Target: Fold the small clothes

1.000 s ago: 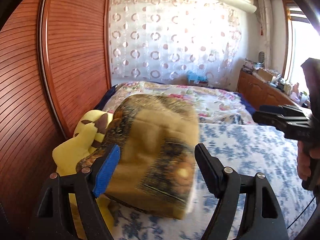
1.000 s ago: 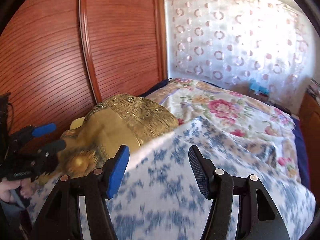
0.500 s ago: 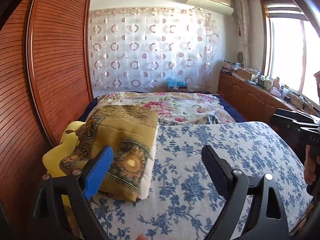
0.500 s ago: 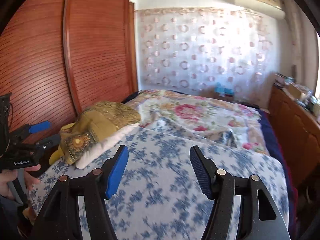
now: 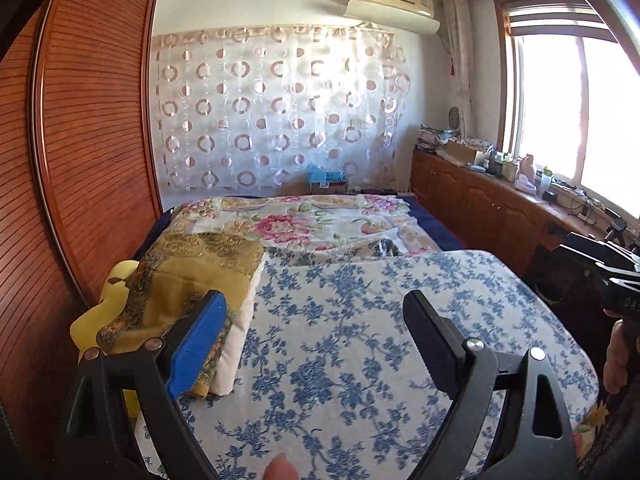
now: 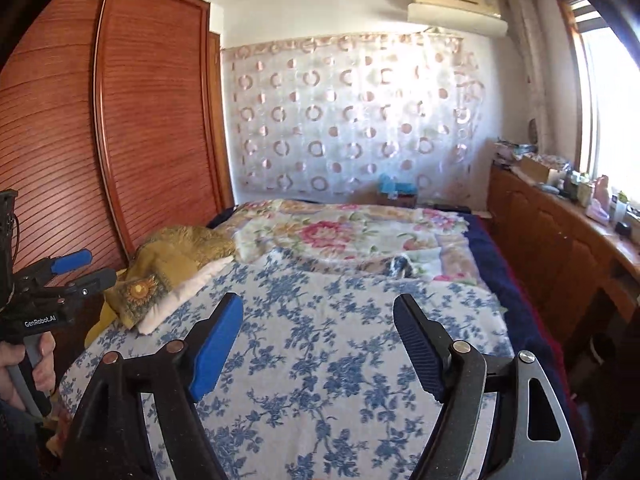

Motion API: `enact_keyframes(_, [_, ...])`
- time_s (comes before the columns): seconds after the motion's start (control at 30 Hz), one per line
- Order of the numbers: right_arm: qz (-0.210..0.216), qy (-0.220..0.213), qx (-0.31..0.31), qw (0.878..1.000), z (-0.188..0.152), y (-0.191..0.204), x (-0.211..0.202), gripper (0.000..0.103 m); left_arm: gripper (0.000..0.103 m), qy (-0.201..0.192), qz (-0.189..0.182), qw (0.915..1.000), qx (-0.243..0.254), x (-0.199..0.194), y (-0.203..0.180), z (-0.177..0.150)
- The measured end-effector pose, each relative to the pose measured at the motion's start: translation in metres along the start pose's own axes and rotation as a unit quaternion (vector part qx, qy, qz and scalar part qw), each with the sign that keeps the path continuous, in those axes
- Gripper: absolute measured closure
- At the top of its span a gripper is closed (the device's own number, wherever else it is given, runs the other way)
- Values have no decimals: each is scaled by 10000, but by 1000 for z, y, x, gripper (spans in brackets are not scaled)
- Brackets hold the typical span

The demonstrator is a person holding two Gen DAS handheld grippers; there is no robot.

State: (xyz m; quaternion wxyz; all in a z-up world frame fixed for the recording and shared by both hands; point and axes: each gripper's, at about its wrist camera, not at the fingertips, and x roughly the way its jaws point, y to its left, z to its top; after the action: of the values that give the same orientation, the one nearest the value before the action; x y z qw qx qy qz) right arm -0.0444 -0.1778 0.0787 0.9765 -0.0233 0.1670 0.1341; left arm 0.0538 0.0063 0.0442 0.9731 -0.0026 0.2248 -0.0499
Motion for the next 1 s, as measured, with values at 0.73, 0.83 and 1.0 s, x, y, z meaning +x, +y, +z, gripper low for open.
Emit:
enact_keyframes(0.73, [-224, -483, 167, 9984, -16, 24, -47, 24, 13, -232, -44, 9997, 62, -28, -30, 22])
enact_keyframes(0.83, [-233, -483, 172, 9984, -14, 22, -43, 24, 13, -228, -44, 9997, 63, -28, -31, 21])
enact_keyframes(1.0, [-221, -481, 183, 9984, -10, 16, -39, 24, 13, -231, -41, 9997, 63, -28, -31, 21])
